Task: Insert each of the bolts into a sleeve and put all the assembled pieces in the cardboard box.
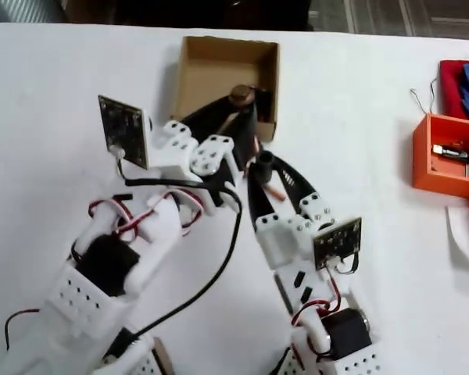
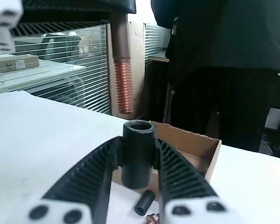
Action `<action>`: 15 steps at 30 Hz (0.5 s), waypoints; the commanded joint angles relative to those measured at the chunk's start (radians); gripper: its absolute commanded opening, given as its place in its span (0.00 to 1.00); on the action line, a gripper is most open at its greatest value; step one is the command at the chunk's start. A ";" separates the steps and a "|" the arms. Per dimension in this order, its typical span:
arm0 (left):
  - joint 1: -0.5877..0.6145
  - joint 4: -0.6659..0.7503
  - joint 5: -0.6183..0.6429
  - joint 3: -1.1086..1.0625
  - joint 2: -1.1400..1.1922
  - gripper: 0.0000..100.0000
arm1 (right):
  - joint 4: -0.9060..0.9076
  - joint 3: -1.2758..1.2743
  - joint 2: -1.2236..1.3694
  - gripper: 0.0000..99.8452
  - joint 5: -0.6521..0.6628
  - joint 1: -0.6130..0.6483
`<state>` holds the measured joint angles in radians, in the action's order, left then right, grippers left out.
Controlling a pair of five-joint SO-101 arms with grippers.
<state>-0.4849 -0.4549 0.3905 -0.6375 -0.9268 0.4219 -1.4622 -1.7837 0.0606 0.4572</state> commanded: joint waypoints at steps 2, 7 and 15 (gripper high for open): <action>-0.041 0.021 -0.034 0.005 0.003 0.03 | -0.022 0.005 -0.015 0.02 0.011 0.004; -0.055 0.025 -0.115 0.015 0.077 0.03 | -0.021 0.005 -0.015 0.02 0.011 0.004; -0.055 0.018 -0.115 0.008 0.089 0.03 | -0.022 0.005 -0.015 0.02 0.011 0.004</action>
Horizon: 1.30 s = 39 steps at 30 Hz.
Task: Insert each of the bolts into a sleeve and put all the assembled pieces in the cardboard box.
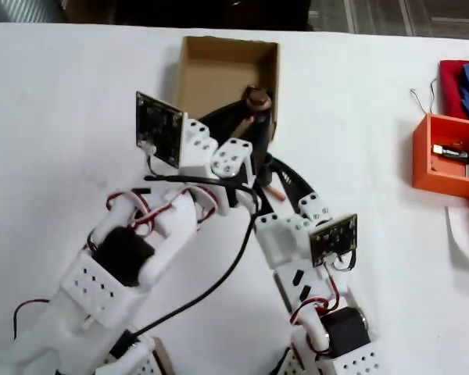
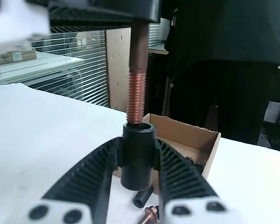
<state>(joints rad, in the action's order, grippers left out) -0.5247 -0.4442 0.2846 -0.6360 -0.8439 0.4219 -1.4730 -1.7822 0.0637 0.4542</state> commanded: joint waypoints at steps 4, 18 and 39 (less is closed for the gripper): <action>-0.017 0.006 -0.009 0.015 0.006 0.03 | -0.024 0.015 -0.016 0.02 0.008 0.007; -0.017 0.006 -0.008 0.045 0.008 0.03 | -0.024 0.015 -0.016 0.02 0.008 0.007; -0.041 -0.216 -0.008 0.042 0.006 0.03 | -0.025 0.017 -0.016 0.02 0.008 0.007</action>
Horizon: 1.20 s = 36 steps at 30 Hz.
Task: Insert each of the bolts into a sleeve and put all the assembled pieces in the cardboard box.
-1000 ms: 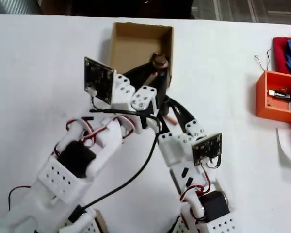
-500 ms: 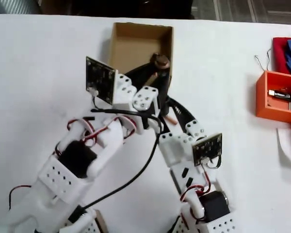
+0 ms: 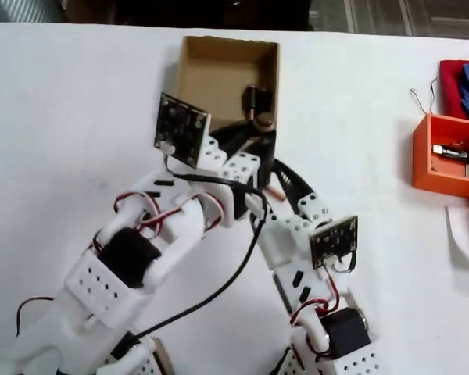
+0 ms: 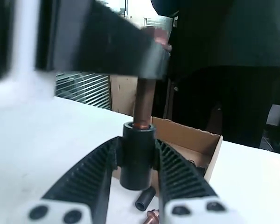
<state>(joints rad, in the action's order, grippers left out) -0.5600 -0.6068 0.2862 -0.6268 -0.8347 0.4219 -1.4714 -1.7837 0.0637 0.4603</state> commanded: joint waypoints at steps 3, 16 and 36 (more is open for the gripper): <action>-0.006 -0.104 -0.009 0.036 -0.005 0.03 | -0.025 0.017 -0.015 0.02 0.008 0.001; -0.003 -0.213 -0.009 0.042 -0.005 0.27 | -0.025 0.018 -0.015 0.02 0.008 0.001; 0.123 -0.216 -0.014 0.186 -0.006 0.26 | -0.025 0.020 -0.015 0.02 0.008 0.001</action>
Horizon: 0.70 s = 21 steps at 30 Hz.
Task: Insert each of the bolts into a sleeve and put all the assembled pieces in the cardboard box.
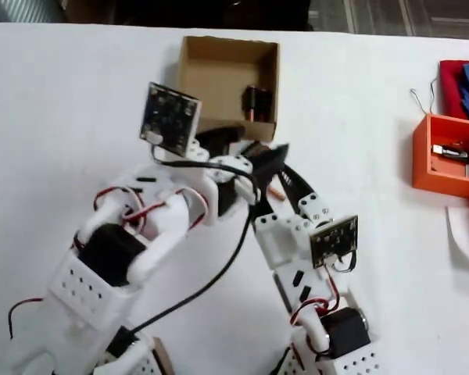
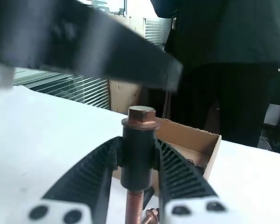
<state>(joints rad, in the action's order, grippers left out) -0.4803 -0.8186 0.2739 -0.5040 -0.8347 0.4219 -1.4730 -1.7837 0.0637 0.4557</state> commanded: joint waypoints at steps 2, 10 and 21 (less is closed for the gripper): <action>0.071 -0.005 0.003 0.099 -0.006 0.26 | -0.025 0.021 -0.015 0.02 0.000 0.001; 0.242 -0.270 -0.005 0.303 -0.006 0.01 | -0.021 0.104 -0.004 0.02 -0.118 -0.015; 0.640 -0.486 -0.006 0.326 -0.006 0.02 | 0.074 0.690 0.667 0.02 -0.068 -0.018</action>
<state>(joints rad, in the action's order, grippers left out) 0.0921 -1.2912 0.2754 -0.2171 -0.8362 0.4404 -1.0541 -1.3725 -0.0100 0.4465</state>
